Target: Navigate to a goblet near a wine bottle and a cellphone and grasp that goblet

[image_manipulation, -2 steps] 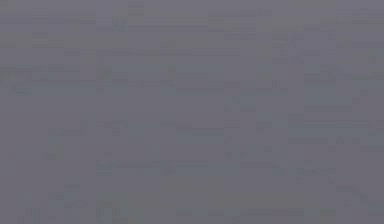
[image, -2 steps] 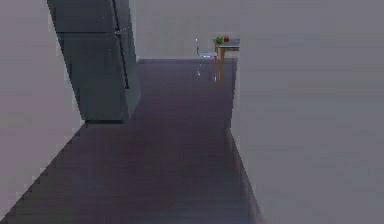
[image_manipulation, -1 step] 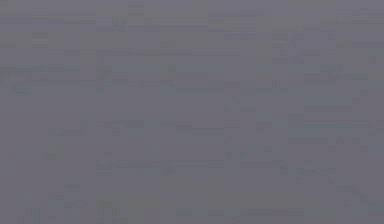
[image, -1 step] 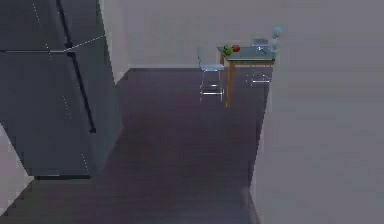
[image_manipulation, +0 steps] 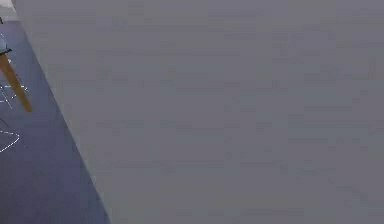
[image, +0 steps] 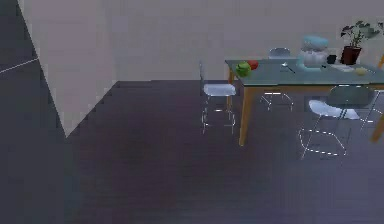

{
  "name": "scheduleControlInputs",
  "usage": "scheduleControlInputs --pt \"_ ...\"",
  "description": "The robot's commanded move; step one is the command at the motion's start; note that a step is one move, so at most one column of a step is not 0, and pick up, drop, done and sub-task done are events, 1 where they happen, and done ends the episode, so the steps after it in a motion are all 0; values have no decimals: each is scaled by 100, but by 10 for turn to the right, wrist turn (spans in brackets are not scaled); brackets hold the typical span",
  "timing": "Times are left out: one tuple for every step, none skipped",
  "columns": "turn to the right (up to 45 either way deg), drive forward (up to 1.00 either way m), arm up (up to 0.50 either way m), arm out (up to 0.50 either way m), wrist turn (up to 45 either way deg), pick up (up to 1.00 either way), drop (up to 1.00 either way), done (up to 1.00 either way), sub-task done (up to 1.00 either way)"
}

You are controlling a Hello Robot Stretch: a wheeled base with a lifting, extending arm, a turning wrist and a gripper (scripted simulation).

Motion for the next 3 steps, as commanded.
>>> scheduleControlInputs --pt "0 60 0 0 0 0 0 0 0" --pt "450 0 0 0 0 0 0 0 0" --pt "180 0 0 0 0 0 0 0 0"
